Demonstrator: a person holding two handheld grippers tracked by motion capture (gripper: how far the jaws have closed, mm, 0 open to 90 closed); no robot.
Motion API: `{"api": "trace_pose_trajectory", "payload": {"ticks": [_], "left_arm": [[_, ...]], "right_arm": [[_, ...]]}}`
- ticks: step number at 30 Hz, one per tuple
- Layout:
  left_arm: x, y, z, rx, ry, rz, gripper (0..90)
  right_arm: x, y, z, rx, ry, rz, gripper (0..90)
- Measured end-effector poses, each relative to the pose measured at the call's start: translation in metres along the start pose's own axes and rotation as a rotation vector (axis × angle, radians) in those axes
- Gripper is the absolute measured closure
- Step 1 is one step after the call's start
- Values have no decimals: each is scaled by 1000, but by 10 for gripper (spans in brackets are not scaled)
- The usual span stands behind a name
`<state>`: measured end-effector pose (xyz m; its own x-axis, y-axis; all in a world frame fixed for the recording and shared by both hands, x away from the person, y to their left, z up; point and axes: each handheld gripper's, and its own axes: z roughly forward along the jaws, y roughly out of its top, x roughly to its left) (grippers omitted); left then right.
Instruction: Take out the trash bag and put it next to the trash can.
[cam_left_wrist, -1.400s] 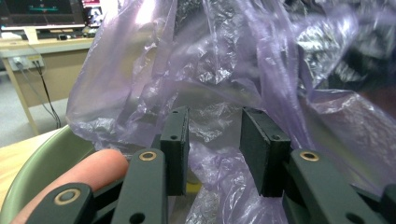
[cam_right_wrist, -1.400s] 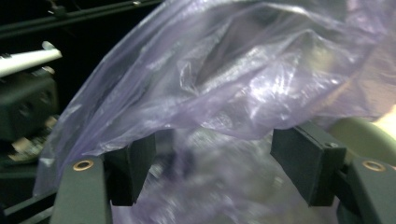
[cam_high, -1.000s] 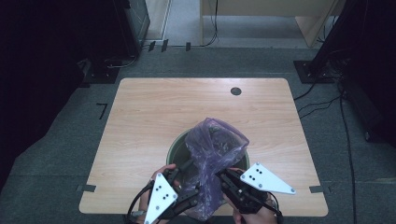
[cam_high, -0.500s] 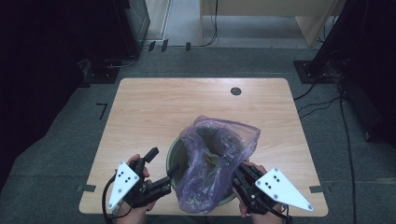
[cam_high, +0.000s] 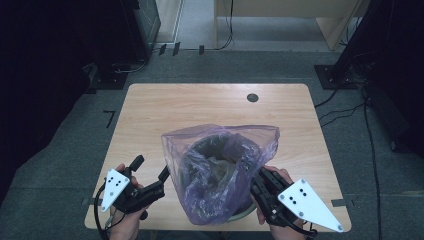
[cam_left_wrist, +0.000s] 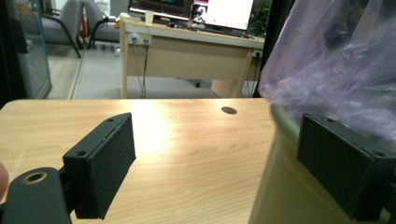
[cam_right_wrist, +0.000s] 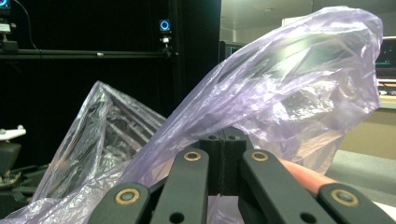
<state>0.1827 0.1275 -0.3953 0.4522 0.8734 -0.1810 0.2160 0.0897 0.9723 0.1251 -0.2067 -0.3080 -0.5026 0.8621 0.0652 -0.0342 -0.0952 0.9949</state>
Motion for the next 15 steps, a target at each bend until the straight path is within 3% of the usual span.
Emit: {"api": "trace_pose_trajectory", "payload": {"ticks": [3, 5, 8, 12, 15], "left_arm": [[-3, 1, -3, -30, -69, -29, 133], [-13, 5, -6, -54, -131, -17, 141], [-32, 10, -7, -72, -192, 26, 142], [-58, 13, -1, -57, -215, 92, 145], [-73, 13, 3, -33, -208, 138, 145]], "right_arm": [[-1, 0, 1, 17, 41, 25, 900], [2, -3, 3, 47, 76, 43, 892], [7, -9, 8, 87, 139, 57, 793], [16, -16, 13, 137, 209, 85, 638], [21, -18, 15, 158, 250, 108, 536]]}}
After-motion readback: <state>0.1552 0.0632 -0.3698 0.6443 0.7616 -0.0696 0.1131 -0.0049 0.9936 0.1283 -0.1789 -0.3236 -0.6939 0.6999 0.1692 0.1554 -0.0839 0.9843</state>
